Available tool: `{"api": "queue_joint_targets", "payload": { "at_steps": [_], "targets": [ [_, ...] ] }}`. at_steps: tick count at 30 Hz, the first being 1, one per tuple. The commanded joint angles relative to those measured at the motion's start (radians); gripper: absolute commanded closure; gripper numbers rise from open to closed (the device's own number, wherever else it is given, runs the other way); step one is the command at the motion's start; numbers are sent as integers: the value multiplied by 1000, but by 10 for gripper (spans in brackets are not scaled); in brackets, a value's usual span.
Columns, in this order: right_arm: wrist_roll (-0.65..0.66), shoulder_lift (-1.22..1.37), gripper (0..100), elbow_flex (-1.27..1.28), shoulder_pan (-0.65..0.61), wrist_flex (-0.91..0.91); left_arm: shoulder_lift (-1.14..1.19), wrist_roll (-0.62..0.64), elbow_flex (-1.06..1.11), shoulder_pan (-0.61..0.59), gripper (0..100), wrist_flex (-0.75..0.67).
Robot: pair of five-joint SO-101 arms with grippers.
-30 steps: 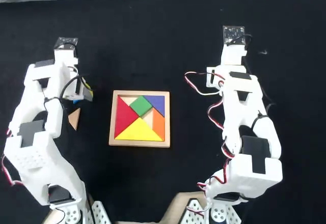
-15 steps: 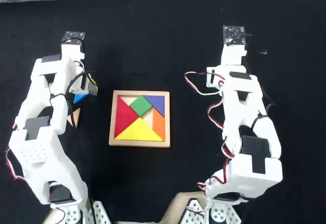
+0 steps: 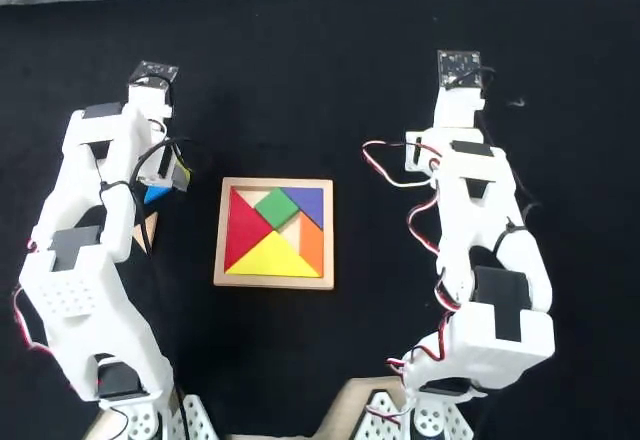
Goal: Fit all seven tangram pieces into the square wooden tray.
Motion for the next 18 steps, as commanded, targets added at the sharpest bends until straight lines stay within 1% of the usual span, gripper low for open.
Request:
{"api": "queue_joint_targets", "payload": {
  "at_steps": [1, 11, 12, 15, 18],
  "targets": [
    [8, -5, 987, -58, -17, -18, -5, -17, -45, -5, 791, 5],
    [8, -5, 987, -58, -17, -18, -5, -25, -36, -15, 787, 17],
    [8, -5, 987, -58, -17, -18, -5, -31, -41, -16, 786, 32],
    [8, -5, 987, -58, -17, -18, -5, -112, -45, -16, 786, 69],
    [8, -5, 987, -58, -17, -18, -5, -121, -44, -33, 786, 69]
  ]
}}
